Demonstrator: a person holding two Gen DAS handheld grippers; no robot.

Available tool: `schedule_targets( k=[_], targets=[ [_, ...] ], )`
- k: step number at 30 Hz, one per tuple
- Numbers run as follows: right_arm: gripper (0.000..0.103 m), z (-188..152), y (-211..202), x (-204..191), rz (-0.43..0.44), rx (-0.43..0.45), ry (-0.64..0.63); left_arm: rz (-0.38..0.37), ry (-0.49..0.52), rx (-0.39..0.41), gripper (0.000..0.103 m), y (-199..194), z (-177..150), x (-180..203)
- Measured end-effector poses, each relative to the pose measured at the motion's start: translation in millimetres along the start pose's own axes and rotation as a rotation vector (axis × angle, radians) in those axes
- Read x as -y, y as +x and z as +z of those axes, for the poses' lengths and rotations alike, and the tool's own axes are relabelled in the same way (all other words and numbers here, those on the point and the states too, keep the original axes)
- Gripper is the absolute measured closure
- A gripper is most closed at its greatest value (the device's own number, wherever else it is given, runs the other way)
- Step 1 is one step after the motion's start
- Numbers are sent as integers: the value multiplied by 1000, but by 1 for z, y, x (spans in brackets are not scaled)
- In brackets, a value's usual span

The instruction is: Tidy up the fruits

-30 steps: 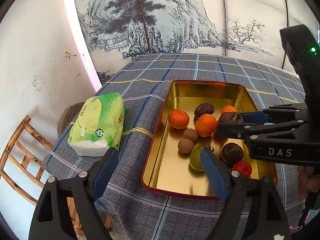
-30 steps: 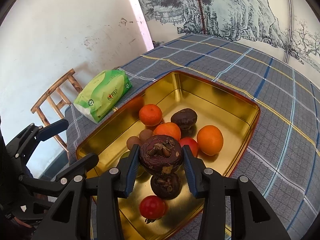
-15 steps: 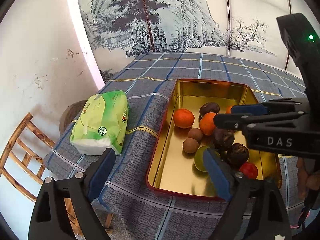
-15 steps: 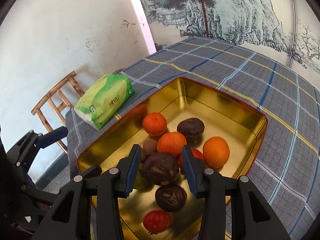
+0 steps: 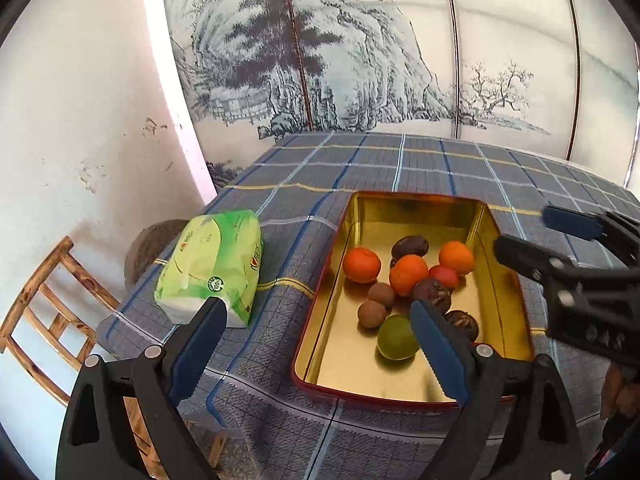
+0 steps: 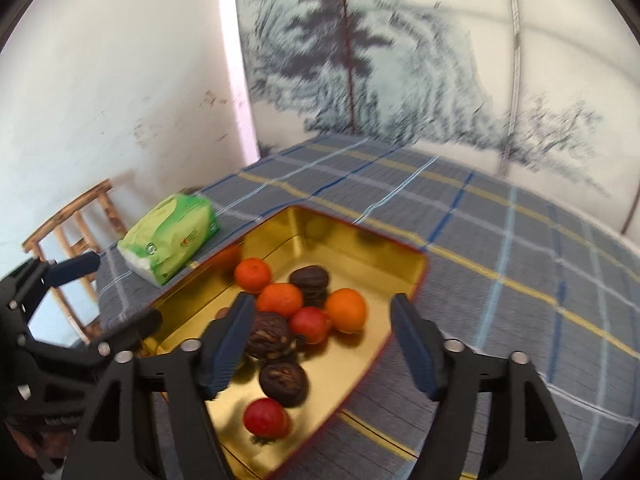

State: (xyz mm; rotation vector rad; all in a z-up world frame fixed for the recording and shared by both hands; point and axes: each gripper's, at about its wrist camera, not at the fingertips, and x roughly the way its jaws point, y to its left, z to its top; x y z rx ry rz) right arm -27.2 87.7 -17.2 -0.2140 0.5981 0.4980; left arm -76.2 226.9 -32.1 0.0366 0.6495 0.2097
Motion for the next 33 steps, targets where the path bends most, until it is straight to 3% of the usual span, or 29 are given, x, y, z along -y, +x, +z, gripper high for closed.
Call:
schedule_targets(
  k=[7, 13, 20, 24, 26, 33],
  targets=[
    [9, -12, -53, 5, -118, 129, 4, 9, -49, 104, 4, -41, 10, -5],
    [6, -18, -84, 11, -135, 164, 18, 54, -58, 185, 0, -83, 20, -3],
    [5, -17, -118, 9, -129, 221, 25, 223, -58, 243, 0, -125, 24, 4],
    [4, -17, -137, 9, -121, 252, 33, 71, -139, 266, 0, -149, 23, -4],
    [4, -18, -145, 9, -124, 263, 34, 35, -163, 262, 0, -155, 24, -6],
    [3, -22, -165, 7, -123, 291, 30, 15, -138, 269, 0, -172, 21, 5]
  ],
)
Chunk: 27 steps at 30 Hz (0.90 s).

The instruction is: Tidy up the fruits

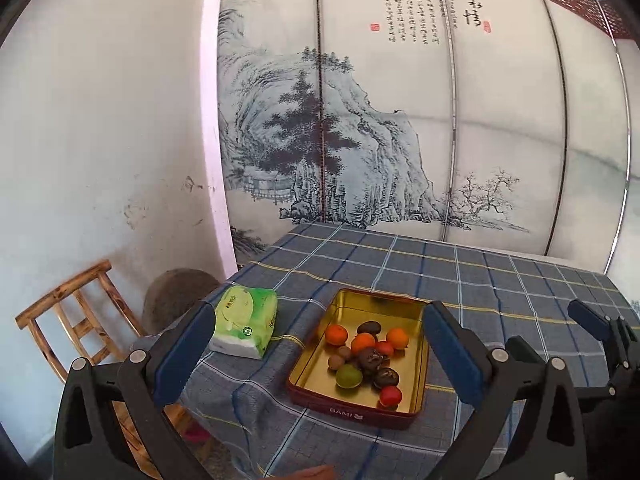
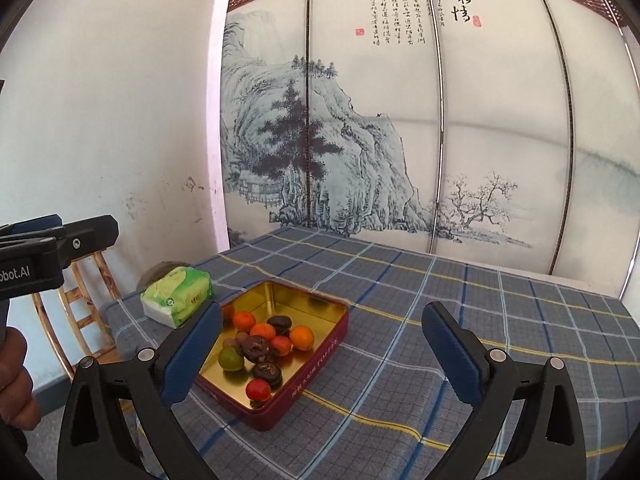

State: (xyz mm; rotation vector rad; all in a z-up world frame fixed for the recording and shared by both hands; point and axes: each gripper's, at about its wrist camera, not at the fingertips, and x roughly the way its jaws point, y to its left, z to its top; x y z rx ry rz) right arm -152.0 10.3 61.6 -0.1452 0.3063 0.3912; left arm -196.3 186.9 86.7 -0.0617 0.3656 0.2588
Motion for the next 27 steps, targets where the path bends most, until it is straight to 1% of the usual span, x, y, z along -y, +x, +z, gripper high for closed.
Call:
schedule_targets(
  k=[7, 18, 27],
  targets=[
    [2, -1, -16, -3, 1, 16, -7, -20, 21, 31, 0, -21, -5, 11],
    [0, 2, -43, -10, -7, 57, -30, -44, 25, 51, 0, -42, -7, 11],
    [0, 4, -49, -11, -3, 68, -38, -44, 34, 67, 0, -49, -10, 13]
  ],
)
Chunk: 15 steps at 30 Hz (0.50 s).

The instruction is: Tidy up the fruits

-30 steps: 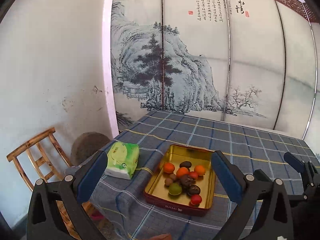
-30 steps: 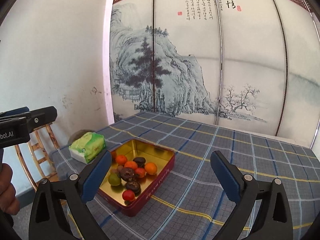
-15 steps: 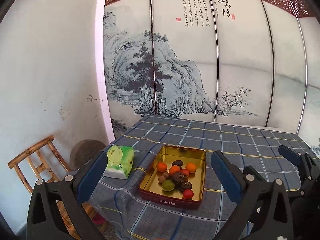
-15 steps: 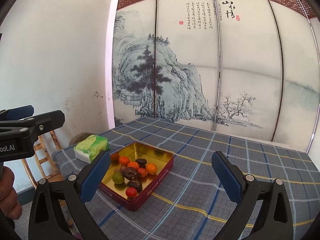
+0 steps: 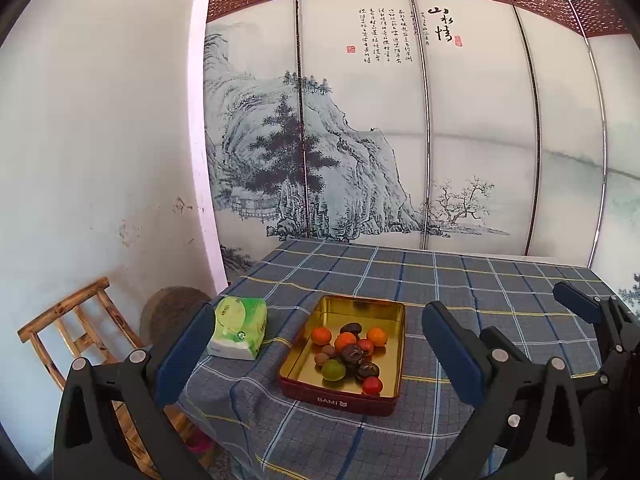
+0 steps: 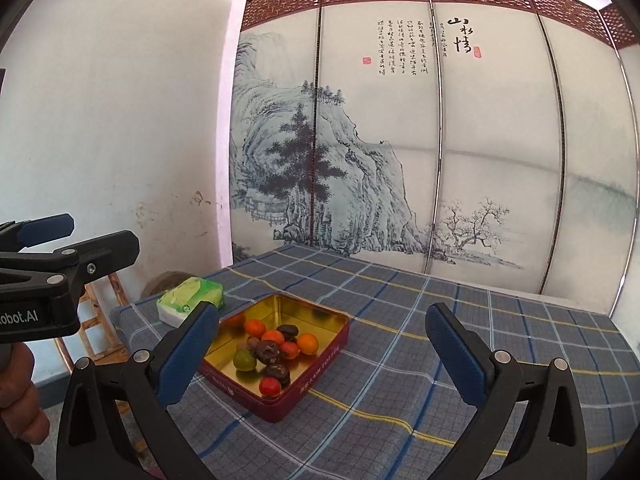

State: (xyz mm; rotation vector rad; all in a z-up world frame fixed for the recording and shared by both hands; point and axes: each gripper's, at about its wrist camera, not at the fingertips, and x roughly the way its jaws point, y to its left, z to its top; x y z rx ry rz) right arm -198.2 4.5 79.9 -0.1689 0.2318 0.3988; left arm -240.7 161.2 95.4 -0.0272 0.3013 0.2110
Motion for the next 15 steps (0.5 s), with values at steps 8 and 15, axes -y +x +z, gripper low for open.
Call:
schedule_targets(
  k=[8, 15],
  targets=[
    [0, 0, 0, 1, 2, -3, 1, 1, 2, -2, 0, -1, 0, 2],
    [0, 0, 0, 1, 1, -4, 0, -4, 0, -5, 0, -1, -1, 3]
  ],
)
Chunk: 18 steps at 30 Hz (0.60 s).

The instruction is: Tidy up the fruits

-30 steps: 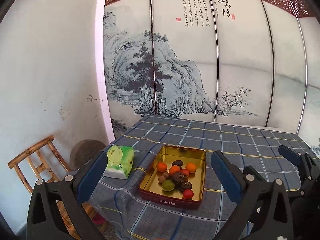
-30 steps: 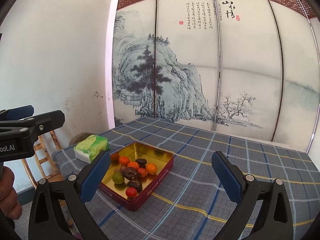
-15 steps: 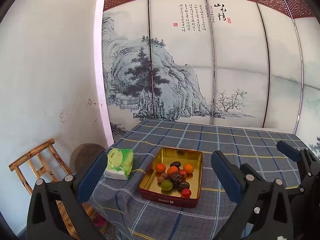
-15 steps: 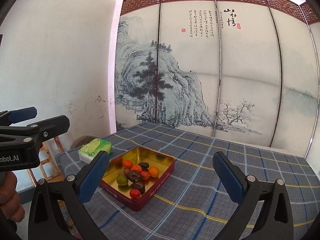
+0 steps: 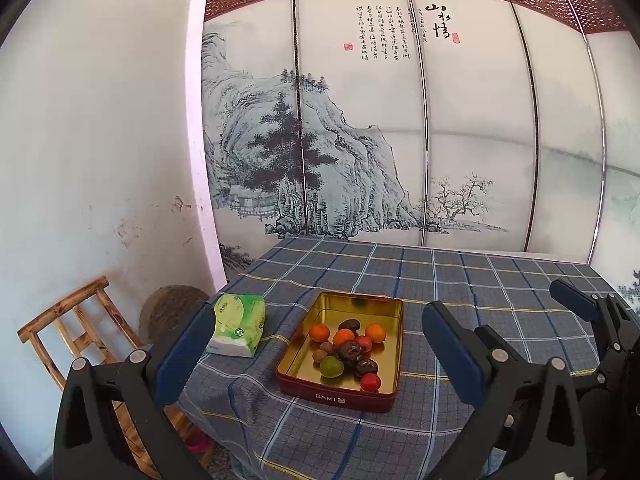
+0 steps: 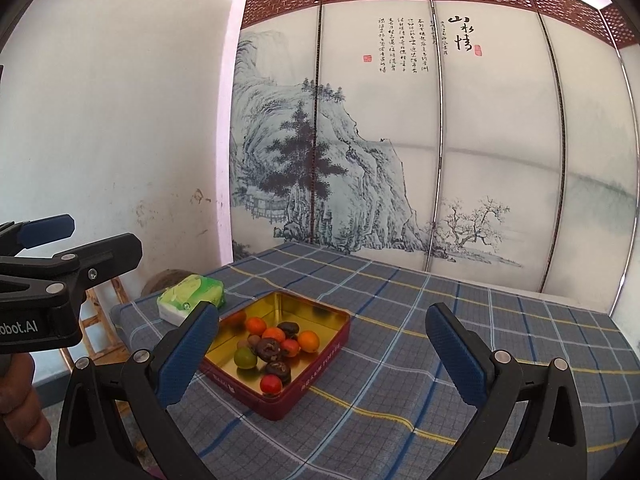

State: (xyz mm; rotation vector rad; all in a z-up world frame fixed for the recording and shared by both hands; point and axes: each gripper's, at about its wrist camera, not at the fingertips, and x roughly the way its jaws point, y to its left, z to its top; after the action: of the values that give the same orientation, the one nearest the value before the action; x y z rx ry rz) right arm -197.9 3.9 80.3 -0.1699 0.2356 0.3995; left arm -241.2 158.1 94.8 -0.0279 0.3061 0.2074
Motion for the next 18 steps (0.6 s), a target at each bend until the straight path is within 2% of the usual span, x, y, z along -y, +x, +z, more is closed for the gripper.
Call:
schedule_targets(
  k=[18],
  targets=[
    [0, -3, 2, -3, -29, 2, 9, 21, -21, -5, 0, 2, -11, -4]
  ],
)
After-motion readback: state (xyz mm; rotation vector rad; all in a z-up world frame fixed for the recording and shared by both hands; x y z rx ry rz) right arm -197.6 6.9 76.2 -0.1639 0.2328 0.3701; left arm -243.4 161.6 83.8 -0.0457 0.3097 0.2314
